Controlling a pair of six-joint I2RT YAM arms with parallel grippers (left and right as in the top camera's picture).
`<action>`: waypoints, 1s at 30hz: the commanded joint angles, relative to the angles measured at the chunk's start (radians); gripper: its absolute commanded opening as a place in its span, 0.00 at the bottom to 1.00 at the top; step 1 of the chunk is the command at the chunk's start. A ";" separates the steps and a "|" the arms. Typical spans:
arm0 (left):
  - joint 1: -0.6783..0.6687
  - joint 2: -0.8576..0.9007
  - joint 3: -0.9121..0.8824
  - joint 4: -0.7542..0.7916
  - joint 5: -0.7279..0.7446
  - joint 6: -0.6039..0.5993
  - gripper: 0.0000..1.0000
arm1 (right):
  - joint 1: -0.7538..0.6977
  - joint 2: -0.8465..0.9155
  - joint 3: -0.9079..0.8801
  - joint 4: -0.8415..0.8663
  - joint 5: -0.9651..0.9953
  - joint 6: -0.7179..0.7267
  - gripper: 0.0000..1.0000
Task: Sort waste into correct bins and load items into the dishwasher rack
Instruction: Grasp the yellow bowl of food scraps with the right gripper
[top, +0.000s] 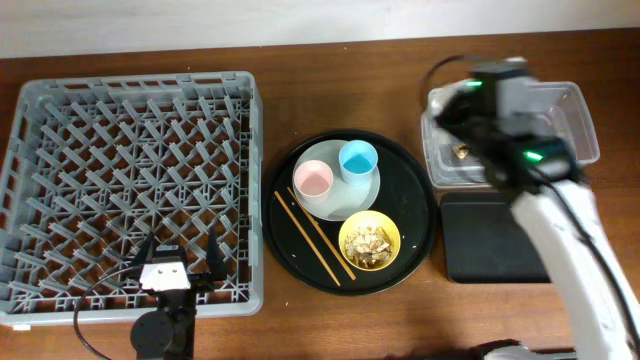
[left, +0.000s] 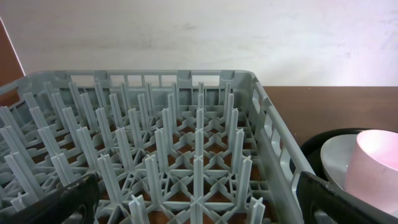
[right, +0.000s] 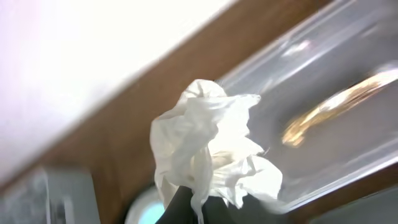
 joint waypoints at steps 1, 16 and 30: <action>0.005 -0.005 -0.005 -0.001 0.008 -0.010 0.99 | -0.153 0.065 -0.034 -0.019 0.073 -0.034 0.12; 0.005 -0.005 -0.005 -0.001 0.008 -0.010 0.99 | -0.309 -0.014 0.077 -0.286 -0.678 -0.467 0.99; 0.005 -0.005 -0.005 -0.001 0.008 -0.010 0.99 | 0.637 -0.001 -0.285 -0.166 -0.380 -0.455 0.80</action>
